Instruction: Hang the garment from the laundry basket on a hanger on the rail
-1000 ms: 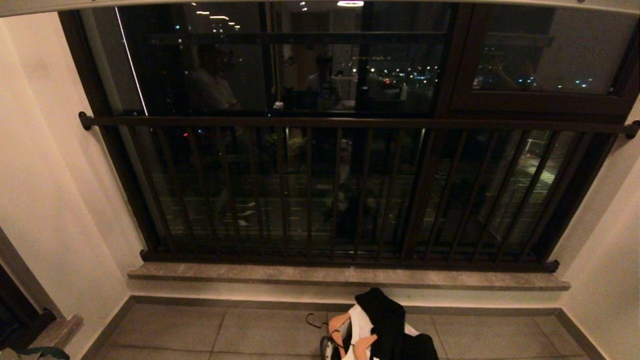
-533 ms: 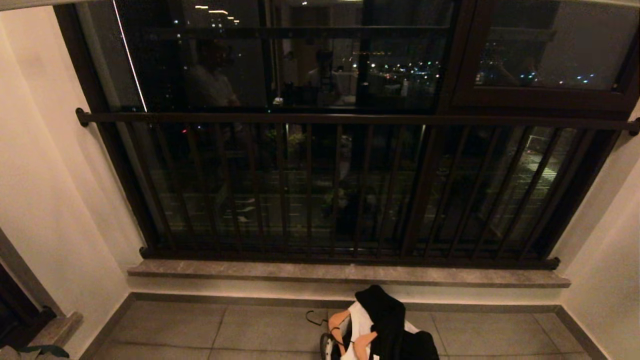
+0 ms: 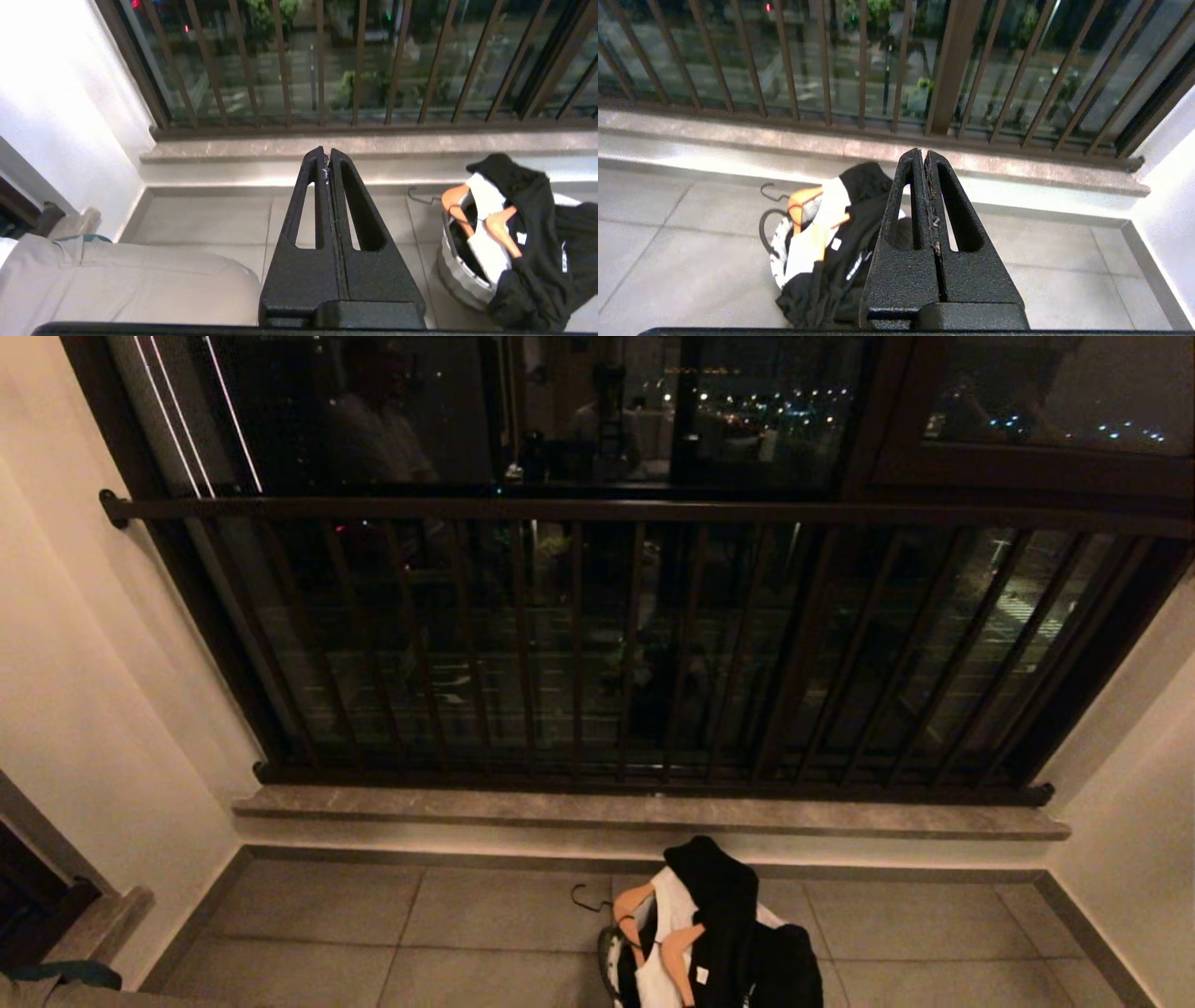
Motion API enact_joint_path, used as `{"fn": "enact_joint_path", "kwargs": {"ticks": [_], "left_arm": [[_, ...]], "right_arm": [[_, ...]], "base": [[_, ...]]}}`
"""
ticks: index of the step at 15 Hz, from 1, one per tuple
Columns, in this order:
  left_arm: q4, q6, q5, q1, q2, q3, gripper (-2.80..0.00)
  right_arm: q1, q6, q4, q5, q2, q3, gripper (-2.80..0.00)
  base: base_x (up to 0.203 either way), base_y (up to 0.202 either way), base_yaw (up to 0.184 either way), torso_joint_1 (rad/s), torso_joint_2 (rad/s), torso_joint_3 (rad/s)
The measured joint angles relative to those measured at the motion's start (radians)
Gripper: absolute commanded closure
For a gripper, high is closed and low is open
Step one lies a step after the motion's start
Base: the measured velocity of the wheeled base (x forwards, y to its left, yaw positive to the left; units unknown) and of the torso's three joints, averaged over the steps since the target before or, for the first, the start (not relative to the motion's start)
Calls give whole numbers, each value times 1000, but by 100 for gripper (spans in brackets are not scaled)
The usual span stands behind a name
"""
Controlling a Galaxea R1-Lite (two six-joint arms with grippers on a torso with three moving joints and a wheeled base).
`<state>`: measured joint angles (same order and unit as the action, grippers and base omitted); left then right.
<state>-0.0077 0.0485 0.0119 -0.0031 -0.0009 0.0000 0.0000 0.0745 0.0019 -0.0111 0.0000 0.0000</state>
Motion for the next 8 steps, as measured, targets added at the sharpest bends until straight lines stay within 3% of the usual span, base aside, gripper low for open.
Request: {"fn": "enact_joint_path", "kwargs": {"ticks": [8], "left_arm": [[0,1,0,0,0,0,0]], "right_arm": [[0,0,0,0,0,0,0]], "base": [[0,0,0,3,2,-199]]}}
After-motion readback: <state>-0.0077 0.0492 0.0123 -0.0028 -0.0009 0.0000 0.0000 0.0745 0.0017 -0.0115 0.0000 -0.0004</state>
